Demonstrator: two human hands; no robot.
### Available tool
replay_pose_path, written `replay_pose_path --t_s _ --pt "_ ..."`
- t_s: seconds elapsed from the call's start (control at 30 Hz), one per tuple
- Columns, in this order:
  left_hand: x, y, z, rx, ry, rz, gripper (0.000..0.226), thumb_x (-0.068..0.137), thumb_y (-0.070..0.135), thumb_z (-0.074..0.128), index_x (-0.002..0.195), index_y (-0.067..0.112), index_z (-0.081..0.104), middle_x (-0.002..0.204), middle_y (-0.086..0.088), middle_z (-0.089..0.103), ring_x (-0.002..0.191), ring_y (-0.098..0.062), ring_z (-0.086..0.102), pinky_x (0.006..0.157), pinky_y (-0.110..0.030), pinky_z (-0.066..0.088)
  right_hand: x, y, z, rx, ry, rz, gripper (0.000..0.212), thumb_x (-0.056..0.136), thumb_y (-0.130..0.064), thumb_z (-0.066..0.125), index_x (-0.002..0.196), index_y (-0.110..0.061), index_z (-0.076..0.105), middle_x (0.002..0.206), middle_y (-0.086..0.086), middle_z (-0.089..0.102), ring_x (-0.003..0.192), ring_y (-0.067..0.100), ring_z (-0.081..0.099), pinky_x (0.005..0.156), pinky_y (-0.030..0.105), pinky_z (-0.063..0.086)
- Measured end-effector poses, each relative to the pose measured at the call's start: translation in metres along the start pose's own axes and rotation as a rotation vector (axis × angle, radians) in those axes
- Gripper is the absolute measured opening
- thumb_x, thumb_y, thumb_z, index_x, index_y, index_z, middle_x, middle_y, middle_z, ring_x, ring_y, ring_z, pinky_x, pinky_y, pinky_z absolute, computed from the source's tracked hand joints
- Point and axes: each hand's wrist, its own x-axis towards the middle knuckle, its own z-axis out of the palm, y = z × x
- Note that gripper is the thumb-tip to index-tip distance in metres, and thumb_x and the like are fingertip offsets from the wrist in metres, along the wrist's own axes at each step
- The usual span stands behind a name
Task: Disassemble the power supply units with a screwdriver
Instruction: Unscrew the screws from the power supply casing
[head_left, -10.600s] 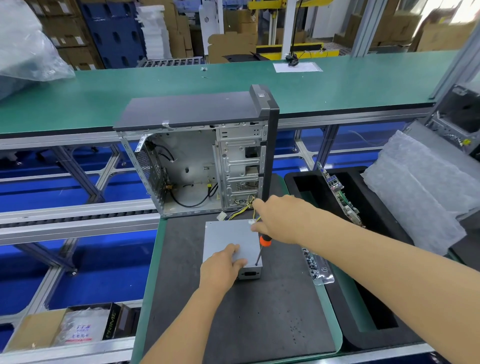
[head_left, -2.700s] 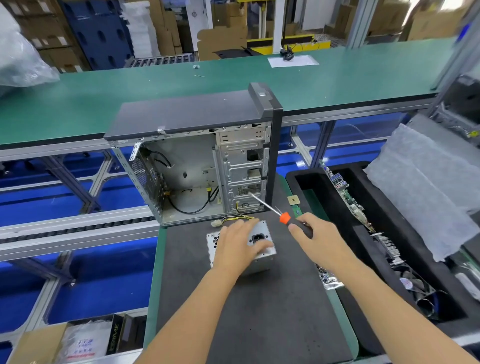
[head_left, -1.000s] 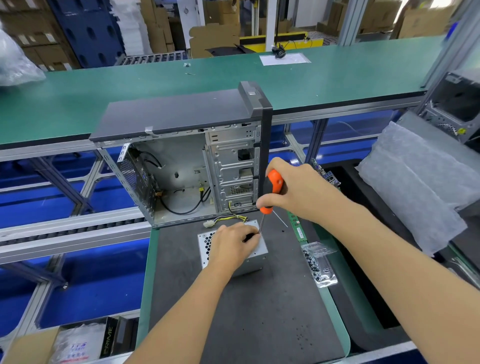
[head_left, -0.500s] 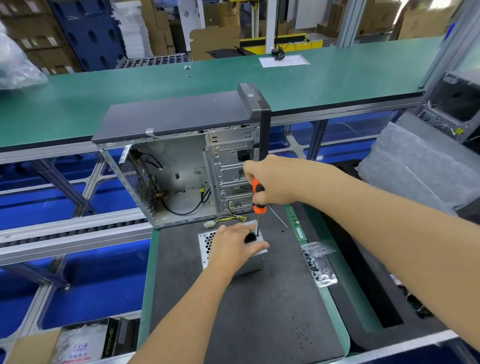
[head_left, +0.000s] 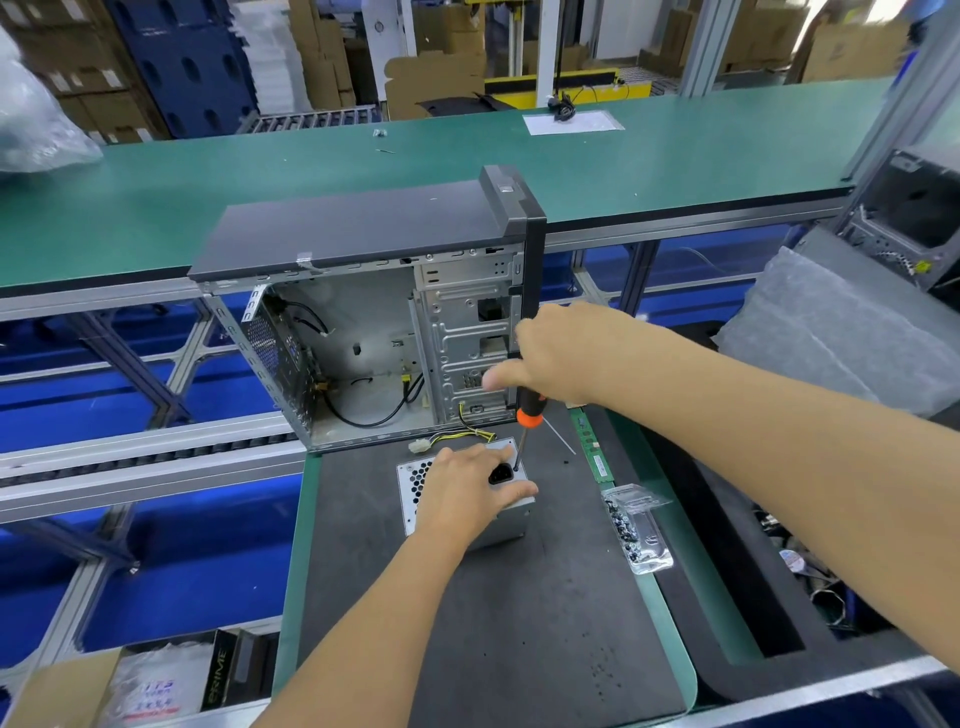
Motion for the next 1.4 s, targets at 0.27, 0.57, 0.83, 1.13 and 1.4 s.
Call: replay_pose_path --t_s 0.27,0.57,0.83,1.13,1.4 --pt "0.001 0.000 0.000 0.044 0.006 0.015 0.056 0.078 0.073 0.061 0.106 0.025 0.070 0.094 0.008 0.069 0.086 -0.017 0.058 0.086 -0.030 0.034 0.004 -0.004 0.006 0.022 0.114 0.015 0.063 0.086 -0.071 0.047 0.117 -0.017 0.038 0.074 0.001 0.030 0.075 0.025 0.042 0.047 0.032 0.031" --pt "0.001 0.001 -0.002 0.058 -0.022 0.019 0.059 0.080 0.075 0.055 0.112 0.027 0.069 0.100 0.009 0.069 0.089 -0.014 0.057 0.087 -0.028 0.033 0.004 0.003 0.010 0.293 0.100 0.024 0.061 0.086 -0.075 0.044 0.114 -0.020 0.042 0.082 0.000 0.045 0.067 0.015 0.046 0.053 0.030 0.034" --pt "0.000 0.001 -0.001 0.062 0.019 0.047 0.059 0.080 0.074 0.058 0.108 0.023 0.071 0.095 0.008 0.069 0.085 -0.014 0.058 0.085 -0.028 0.034 0.004 0.006 0.011 0.362 0.083 -0.052 0.045 0.089 -0.053 0.060 0.114 -0.020 0.040 0.089 0.001 0.048 0.087 0.025 0.050 0.070 0.039 0.046" --pt "-0.002 0.002 -0.004 0.031 0.040 0.077 0.038 0.091 0.057 0.052 0.093 0.023 0.070 0.072 0.007 0.058 0.073 -0.018 0.056 0.076 -0.033 0.038 0.004 0.012 0.016 0.234 0.156 -0.021 0.035 0.096 -0.045 0.044 0.114 -0.016 0.040 0.074 -0.001 0.045 0.066 0.019 0.049 0.052 0.033 0.038" --pt "-0.007 -0.001 -0.003 -0.156 0.162 0.066 0.010 0.086 0.028 0.070 0.091 0.020 0.075 0.080 0.011 0.069 0.076 -0.011 0.060 0.077 -0.034 0.043 0.005 0.022 0.024 0.288 0.115 -0.020 0.036 0.094 -0.046 0.051 0.113 -0.017 0.041 0.092 0.004 0.052 0.079 0.023 0.050 0.068 0.037 0.046"
